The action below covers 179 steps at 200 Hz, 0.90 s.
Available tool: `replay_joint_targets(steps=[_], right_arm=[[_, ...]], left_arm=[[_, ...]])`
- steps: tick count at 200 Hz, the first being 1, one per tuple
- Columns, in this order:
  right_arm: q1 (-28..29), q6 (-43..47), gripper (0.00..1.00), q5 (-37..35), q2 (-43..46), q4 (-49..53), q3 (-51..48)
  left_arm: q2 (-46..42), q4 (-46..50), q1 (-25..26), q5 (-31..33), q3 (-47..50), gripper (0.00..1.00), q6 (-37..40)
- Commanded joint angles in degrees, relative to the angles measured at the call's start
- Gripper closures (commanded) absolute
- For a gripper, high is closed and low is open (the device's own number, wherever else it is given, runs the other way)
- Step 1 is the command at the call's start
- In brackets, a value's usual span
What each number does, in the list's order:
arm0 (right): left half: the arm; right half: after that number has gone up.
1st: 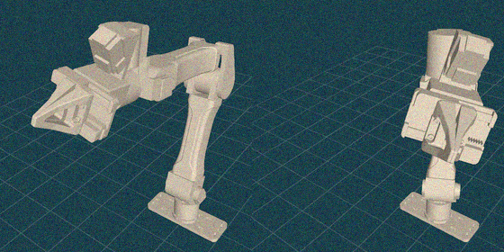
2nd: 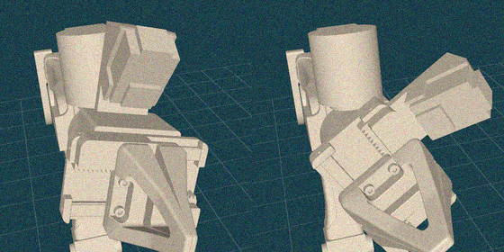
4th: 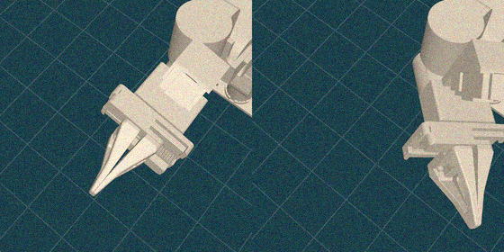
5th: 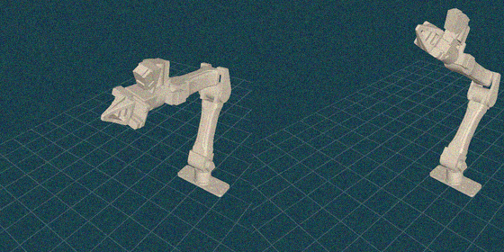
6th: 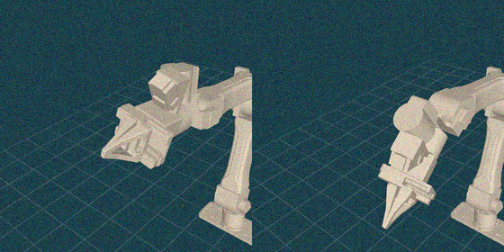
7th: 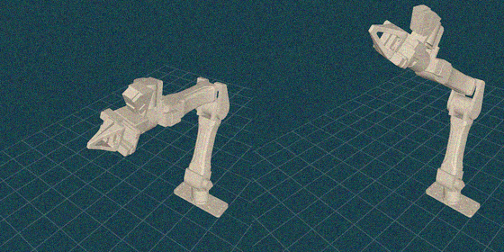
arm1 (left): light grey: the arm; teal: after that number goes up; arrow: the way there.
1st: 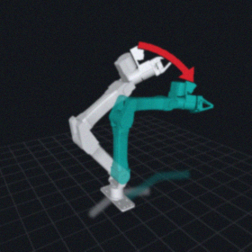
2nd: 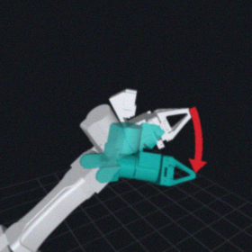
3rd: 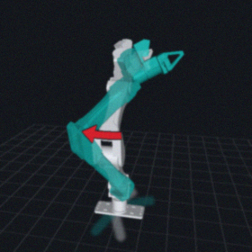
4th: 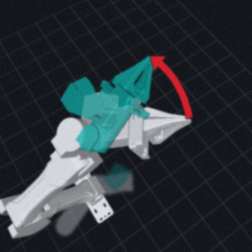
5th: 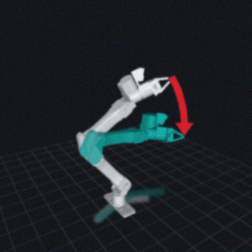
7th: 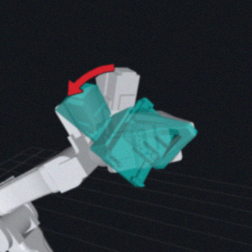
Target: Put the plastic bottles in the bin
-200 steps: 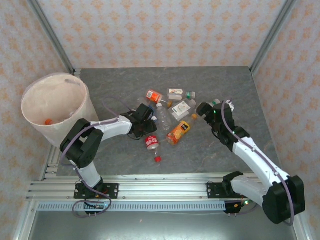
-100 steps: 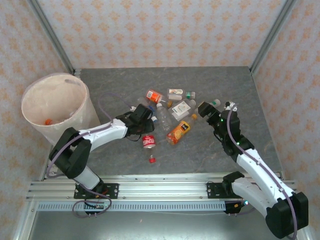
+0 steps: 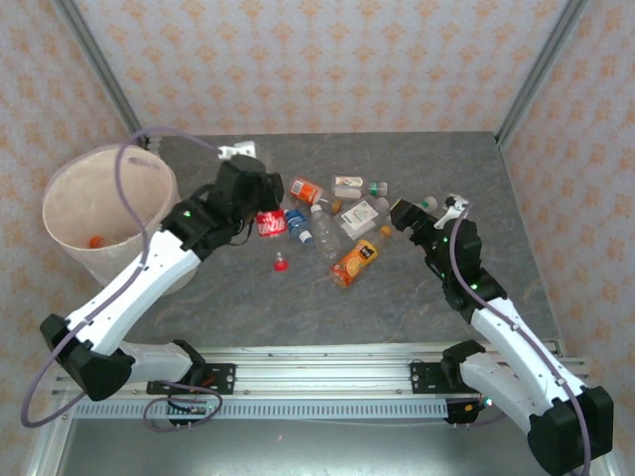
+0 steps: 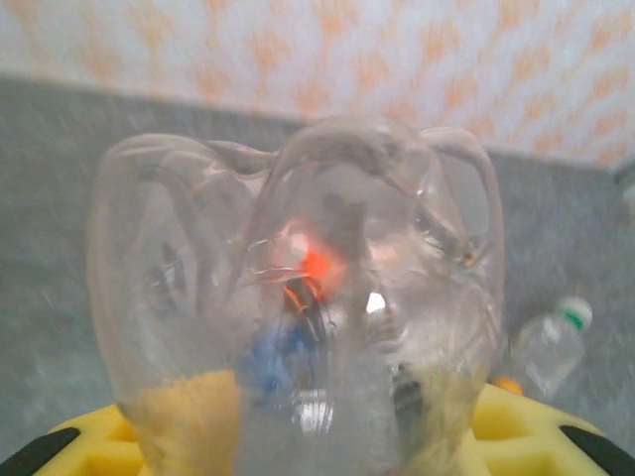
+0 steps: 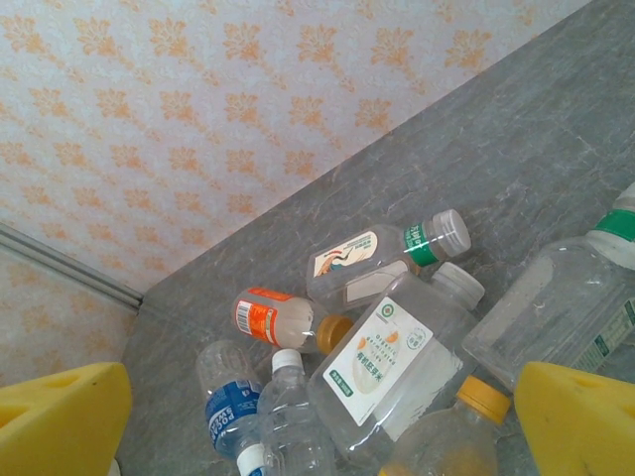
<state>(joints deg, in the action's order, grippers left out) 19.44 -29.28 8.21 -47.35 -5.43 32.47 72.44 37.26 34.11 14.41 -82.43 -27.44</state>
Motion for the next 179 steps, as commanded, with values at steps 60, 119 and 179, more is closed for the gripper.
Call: replay_joint_targets(steps=[60,119,179], right_arm=[[-0.2,1.0,0.01,0.6,-0.5,-2.0,1.1],[-0.2,-0.9,0.01,1.4,-2.7,-3.1,2.1],[-0.2,-1.5,0.01,1.5,-2.9,-3.5,1.4]], left_arm=[[-6.0,9.8,-3.8,33.8,-14.2,0.64,17.7],[-10.5,0.9,-18.6,30.3,-16.2,0.65,24.5],[-8.3,-3.5,-28.9,29.9,-17.9,0.64,32.0]])
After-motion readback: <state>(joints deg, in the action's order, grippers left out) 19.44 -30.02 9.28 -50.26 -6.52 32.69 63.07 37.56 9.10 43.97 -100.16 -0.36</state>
